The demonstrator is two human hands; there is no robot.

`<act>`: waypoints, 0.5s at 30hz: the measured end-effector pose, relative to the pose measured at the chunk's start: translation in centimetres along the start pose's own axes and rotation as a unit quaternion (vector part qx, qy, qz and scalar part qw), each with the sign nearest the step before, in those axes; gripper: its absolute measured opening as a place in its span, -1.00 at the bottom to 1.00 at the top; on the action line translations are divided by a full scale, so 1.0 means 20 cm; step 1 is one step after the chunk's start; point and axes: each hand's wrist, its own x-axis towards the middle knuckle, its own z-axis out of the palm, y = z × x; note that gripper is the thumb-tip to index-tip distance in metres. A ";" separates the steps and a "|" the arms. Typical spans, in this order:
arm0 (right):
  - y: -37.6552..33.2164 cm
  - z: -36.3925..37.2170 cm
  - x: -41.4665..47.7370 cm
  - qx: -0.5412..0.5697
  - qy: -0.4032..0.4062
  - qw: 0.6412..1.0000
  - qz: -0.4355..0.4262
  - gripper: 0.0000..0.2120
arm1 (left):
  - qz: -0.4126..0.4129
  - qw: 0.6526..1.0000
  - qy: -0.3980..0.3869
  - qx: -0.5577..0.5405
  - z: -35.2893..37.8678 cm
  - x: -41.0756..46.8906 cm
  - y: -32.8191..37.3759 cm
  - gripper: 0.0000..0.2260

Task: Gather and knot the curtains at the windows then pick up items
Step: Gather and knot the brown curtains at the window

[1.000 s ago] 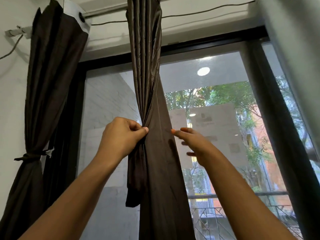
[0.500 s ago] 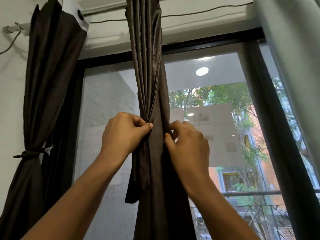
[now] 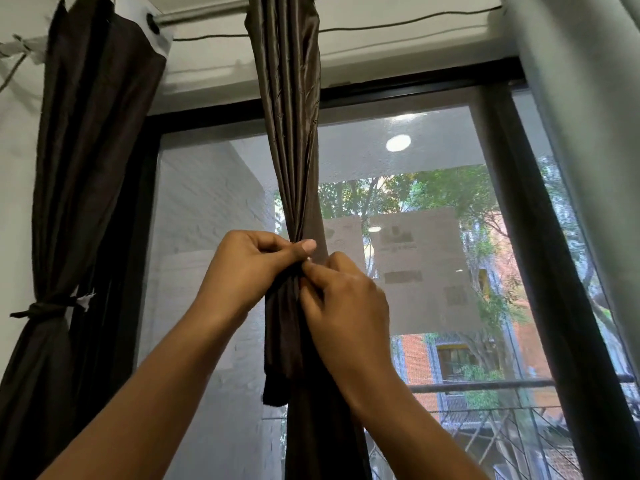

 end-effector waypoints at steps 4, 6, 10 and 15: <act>0.08 0.00 0.02 0.190 -0.113 0.975 0.027 -0.78 | -0.026 0.999 0.004 0.024 -0.06 0.02 -0.04 -0.81; 0.15 -0.01 0.06 0.294 -0.093 0.941 0.137 -0.75 | -0.036 0.997 0.014 0.065 -0.09 0.04 -0.06 -0.85; 0.28 0.12 0.13 0.374 -0.088 0.868 0.314 -0.75 | -0.030 0.992 0.030 0.120 -0.13 0.05 -0.07 -0.87; 0.31 0.32 0.14 0.460 -0.302 0.735 0.396 -0.49 | -0.013 0.980 0.030 0.197 -0.18 0.04 -0.07 -0.87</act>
